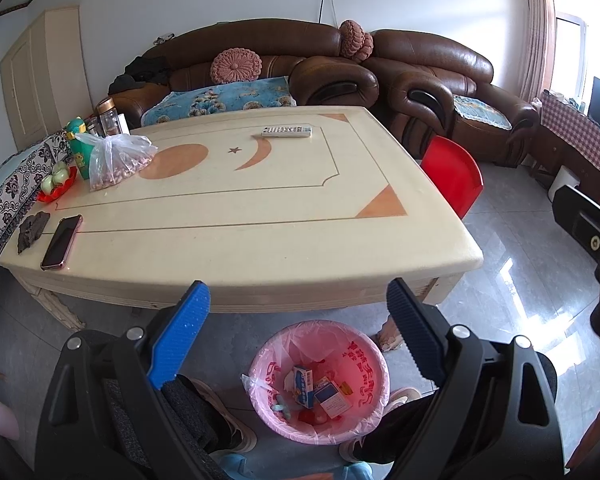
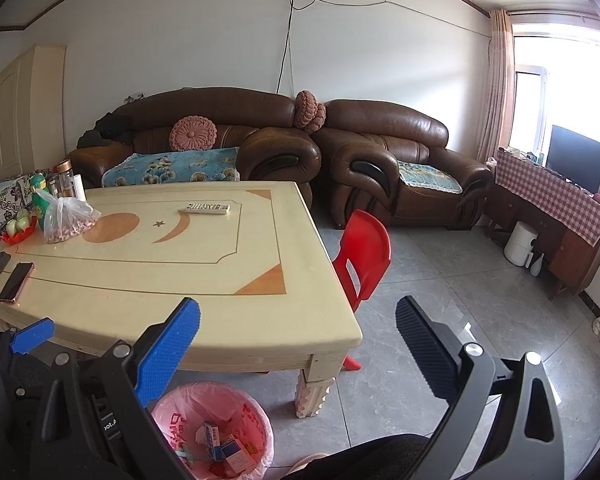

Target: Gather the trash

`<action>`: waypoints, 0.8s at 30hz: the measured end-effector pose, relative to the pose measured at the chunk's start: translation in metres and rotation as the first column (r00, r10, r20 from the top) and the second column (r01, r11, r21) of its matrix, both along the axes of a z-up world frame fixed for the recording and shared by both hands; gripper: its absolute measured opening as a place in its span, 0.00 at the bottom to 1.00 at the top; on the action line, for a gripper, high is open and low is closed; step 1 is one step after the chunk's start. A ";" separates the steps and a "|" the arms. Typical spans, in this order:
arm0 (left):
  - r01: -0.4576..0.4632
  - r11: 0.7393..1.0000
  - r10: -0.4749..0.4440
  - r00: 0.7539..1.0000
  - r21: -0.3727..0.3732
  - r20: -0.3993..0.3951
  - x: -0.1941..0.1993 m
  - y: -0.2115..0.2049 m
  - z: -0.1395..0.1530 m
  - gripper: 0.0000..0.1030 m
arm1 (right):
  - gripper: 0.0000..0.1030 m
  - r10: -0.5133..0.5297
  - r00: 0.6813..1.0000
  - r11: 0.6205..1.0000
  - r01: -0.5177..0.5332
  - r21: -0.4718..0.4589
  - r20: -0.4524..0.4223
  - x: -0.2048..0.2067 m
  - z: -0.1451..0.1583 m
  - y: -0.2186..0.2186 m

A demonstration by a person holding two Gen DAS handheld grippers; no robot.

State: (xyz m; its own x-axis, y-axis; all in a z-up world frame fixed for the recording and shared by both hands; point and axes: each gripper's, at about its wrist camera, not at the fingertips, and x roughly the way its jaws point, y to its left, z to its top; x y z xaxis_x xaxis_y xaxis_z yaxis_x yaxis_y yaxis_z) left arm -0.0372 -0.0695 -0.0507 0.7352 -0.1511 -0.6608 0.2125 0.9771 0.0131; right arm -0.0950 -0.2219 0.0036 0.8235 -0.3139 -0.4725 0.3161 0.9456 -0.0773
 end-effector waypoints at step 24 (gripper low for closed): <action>0.000 1.000 0.000 1.000 0.010 0.006 0.000 0.002 -0.001 0.85 | 0.93 -0.008 1.000 1.000 0.008 -0.008 -0.001 0.001 0.000 -0.002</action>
State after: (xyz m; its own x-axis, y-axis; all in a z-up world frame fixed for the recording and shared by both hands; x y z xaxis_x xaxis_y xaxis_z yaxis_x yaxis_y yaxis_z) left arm -0.0369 -0.0675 -0.0517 0.7393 -0.1443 -0.6577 0.2123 0.9769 0.0243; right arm -0.0943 -0.2242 0.0035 0.8204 -0.3239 -0.4712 0.3234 0.9425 -0.0849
